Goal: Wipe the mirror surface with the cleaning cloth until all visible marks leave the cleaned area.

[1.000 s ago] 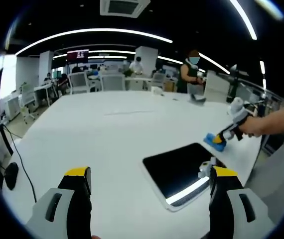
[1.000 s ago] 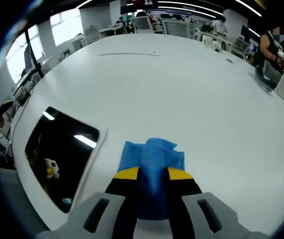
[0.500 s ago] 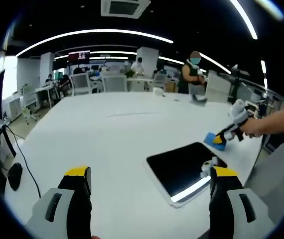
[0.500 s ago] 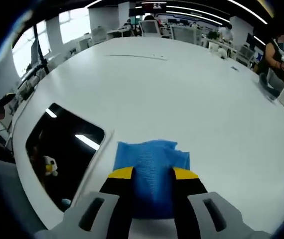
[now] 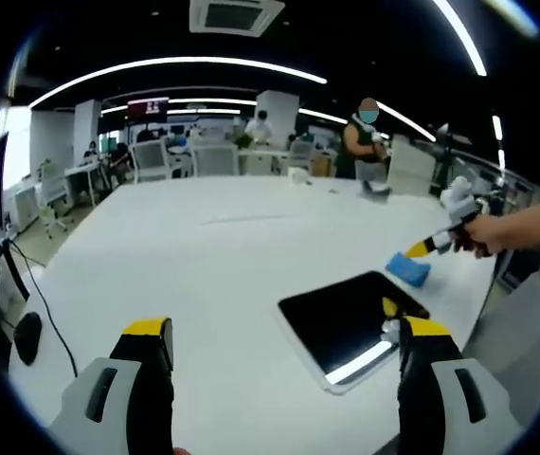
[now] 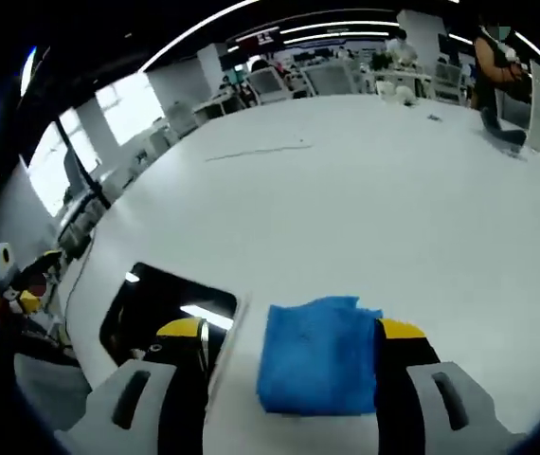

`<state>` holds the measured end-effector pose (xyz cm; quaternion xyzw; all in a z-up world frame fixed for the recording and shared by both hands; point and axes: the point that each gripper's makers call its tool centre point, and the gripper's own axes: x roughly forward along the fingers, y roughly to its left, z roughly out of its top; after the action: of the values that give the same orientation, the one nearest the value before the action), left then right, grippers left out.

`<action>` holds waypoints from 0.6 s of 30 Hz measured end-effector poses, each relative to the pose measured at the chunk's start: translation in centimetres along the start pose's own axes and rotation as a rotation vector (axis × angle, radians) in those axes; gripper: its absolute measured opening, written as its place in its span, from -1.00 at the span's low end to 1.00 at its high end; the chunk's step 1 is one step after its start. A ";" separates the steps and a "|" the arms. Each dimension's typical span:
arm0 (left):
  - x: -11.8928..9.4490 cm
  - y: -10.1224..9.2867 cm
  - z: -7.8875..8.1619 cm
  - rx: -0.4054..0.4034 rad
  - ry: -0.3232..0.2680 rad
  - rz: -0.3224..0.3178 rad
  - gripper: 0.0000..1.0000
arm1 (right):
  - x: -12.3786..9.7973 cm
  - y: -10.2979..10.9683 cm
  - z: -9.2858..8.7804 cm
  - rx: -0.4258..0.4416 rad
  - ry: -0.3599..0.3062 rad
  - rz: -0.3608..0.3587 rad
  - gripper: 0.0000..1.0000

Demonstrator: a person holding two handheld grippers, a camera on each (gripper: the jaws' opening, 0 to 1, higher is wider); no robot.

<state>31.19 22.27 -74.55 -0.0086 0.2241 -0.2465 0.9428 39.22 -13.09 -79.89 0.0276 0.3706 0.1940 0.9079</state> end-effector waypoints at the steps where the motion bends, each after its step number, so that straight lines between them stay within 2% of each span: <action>1: 0.1 0.0 0.1 -0.006 -0.004 -0.001 1.00 | -1.0 -0.2 0.3 -0.048 -0.002 -0.005 0.45; 3: 0.1 0.0 0.3 -0.009 -0.014 -0.004 1.00 | -2.3 -0.6 1.5 -0.152 -0.050 -0.017 0.50; 6: 0.2 -0.6 0.7 -0.007 -0.033 -0.039 1.00 | -4.3 -0.3 2.9 -0.241 -0.138 -0.008 0.65; 8: 0.2 -1.1 0.7 -0.002 -0.028 -0.050 1.00 | -5.5 0.4 3.0 -0.289 -0.197 0.022 0.70; 13: -0.1 -2.0 -0.1 0.026 -0.020 -0.068 1.00 | -7.4 0.2 0.1 -0.214 -0.238 0.022 0.99; 17: -0.3 -1.6 -1.0 0.030 -0.014 -0.059 1.00 | -8.9 -0.5 -3.2 -0.215 -0.215 -0.011 1.00; 18: -0.4 -1.4 -1.2 0.029 -0.009 -0.051 1.00 | -9.3 -0.3 -3.5 -0.212 -0.220 -0.010 1.00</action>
<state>29.68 21.34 -75.32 -0.0017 0.2159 -0.2737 0.9373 30.85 -17.19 -76.31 -0.0493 0.2465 0.2232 0.9418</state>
